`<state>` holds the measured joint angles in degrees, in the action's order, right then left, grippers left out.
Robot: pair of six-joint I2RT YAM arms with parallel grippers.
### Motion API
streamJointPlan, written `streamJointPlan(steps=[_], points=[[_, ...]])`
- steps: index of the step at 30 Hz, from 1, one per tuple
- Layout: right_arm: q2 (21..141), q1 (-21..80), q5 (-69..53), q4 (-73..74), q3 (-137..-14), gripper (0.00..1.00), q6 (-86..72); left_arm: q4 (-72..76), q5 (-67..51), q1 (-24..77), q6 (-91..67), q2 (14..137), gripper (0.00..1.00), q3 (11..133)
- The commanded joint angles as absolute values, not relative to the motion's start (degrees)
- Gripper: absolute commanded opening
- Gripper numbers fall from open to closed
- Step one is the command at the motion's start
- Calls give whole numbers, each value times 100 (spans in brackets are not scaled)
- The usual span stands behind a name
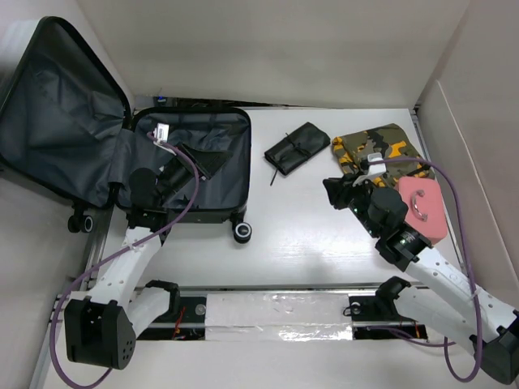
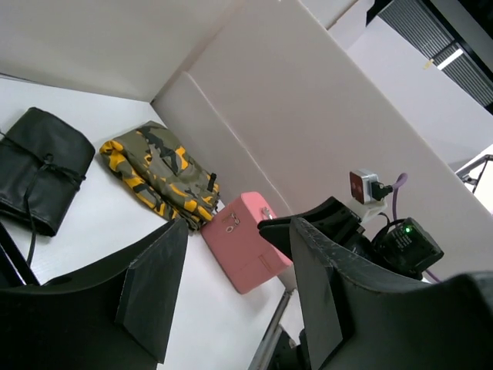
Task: Pack the luggage
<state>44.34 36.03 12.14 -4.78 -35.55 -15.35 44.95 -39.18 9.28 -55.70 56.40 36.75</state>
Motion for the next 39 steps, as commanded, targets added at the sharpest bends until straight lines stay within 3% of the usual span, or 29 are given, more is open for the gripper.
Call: streamJointPlan(steps=[1,4,5,7,9,10,12,14,20,21,25,28,33,35,39], points=[[4421,3577,1354,-853,-3560,25,-1556,4904,-3886,940,-5449,5467,53,3850],[4377,3577,1388,-844,-3533,9,-1564,4905,-3806,940,-5388,5467,46,3954],[4351,3577,1406,-852,-3533,0,-1573,4809,-3719,940,-5379,5571,41,4164],[4333,3577,1459,-861,-3524,0,-1591,4450,-3482,1254,-5091,5756,24,4489],[4333,3577,1459,-870,-3516,0,-1626,3897,-2903,1772,-4591,6273,14,5463],[4333,3577,1459,-879,-3507,0,-1626,3102,-2622,2498,-3874,6484,8,5867],[4272,3577,1503,-809,-3507,0,-1652,2184,-1306,3213,-3071,7204,1,7163],[4175,3524,1669,-642,-3498,0,-1687,1399,-767,3532,-2499,7897,0,7767],[3569,3524,1898,-492,-3331,0,-1775,301,-588,3533,-1567,9794,0,9355],[3507,3524,1916,-501,-3296,0,-1801,64,-685,3533,-1434,10122,2,9656],[3200,3472,2030,-518,-3182,0,-1898,-1037,-756,3533,-1117,11406,46,10905],[2989,3472,2083,-580,-3085,0,-1916,-1317,-642,3472,-985,12180,62,11757],[2857,3472,2048,-633,-3024,7,-1925,-1792,-694,3200,-1063,13525,69,13426],[2848,3472,2013,-659,-3006,13,-1925,-1732,-686,3121,-1142,13867,70,13587],[2900,3472,1899,-729,-2988,16,-1925,-1512,-449,3006,-1213,14203,71,13641]])
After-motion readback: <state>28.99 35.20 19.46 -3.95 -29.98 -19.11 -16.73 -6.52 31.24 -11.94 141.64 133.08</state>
